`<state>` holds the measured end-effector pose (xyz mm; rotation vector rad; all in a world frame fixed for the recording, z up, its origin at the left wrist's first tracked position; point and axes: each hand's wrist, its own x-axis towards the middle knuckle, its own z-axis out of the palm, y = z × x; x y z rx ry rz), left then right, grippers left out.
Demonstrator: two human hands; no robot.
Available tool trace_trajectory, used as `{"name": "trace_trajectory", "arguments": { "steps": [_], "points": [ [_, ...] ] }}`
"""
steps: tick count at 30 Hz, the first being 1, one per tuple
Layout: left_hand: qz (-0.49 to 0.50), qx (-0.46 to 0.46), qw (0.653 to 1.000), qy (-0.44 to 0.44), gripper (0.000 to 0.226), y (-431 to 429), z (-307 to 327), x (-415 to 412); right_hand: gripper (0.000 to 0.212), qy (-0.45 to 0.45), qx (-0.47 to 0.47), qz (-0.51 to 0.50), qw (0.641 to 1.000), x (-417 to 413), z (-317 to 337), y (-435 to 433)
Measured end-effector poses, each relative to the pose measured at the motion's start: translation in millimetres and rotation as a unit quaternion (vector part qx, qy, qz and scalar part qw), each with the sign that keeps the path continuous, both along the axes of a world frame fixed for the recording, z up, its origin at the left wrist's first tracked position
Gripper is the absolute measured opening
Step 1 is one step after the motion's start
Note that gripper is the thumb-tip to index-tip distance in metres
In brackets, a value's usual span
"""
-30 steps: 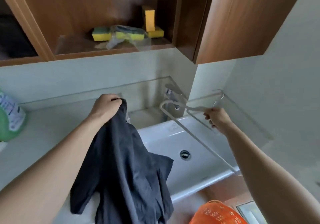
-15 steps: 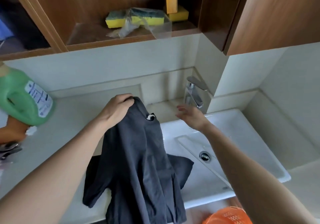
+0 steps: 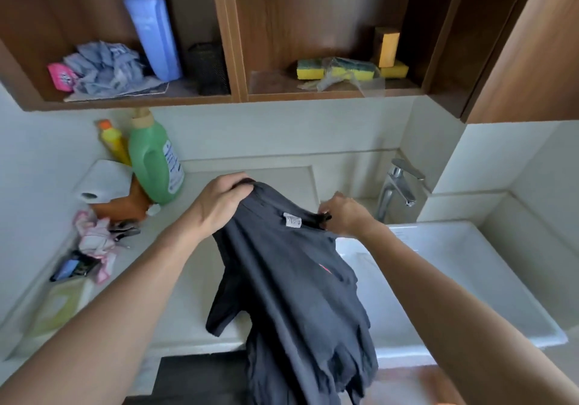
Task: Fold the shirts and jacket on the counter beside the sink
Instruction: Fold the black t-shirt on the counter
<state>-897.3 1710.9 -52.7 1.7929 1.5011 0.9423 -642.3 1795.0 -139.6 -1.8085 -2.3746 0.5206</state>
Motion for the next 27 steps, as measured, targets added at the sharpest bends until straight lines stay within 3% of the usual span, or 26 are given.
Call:
{"name": "trace_trajectory", "arguments": {
  "steps": [4, 7, 10, 13, 17, 22, 25, 27],
  "points": [
    [0.004, 0.009, 0.999, 0.037, 0.024, -59.8, 3.6, -44.5, 0.024, -0.025, -0.003, -0.048, 0.999, -25.6, 21.0, -57.4],
    [0.001, 0.006, 0.992, 0.123, 0.018, -99.6, 7.5, -83.3, 0.025, 0.038, 0.013, -0.097, 0.994, -39.1, 45.8, -97.7],
    [0.013, -0.008, 0.979, 0.202, 0.044, -132.4, 25.0, -117.9, 0.032, 0.058, 0.025, -0.118, 0.991, -52.6, 81.5, -134.5],
    [0.028, 0.018, 0.969, 0.245, 0.026, -147.6, 54.3, -141.5, 0.032, 0.065, 0.022, -0.116, 0.991, -66.9, 125.2, -160.6],
    [0.075, 0.088, 0.967, 0.229, 0.036, -154.0, 93.9, -163.0, 0.03, 0.126, 0.035, -0.123, 0.984, -75.1, 178.7, -176.6],
    [0.106, 0.112, 0.965, 0.21, 0.053, -131.4, 105.2, -172.5, 0.029, 0.093, 0.08, -0.133, 0.983, -74.1, 200.9, -164.7],
    [0.088, 0.108, 0.966, 0.219, 0.043, -100.4, 86.9, -178.3, 0.032, 0.056, 0.101, -0.162, 0.98, -78.7, 186.7, -140.3],
    [0.084, 0.075, 0.962, 0.249, 0.03, -76.9, 67.6, -183.7, 0.02, 0.04, 0.047, -0.158, 0.985, -87.4, 169.6, -115.0]
  ]
}}
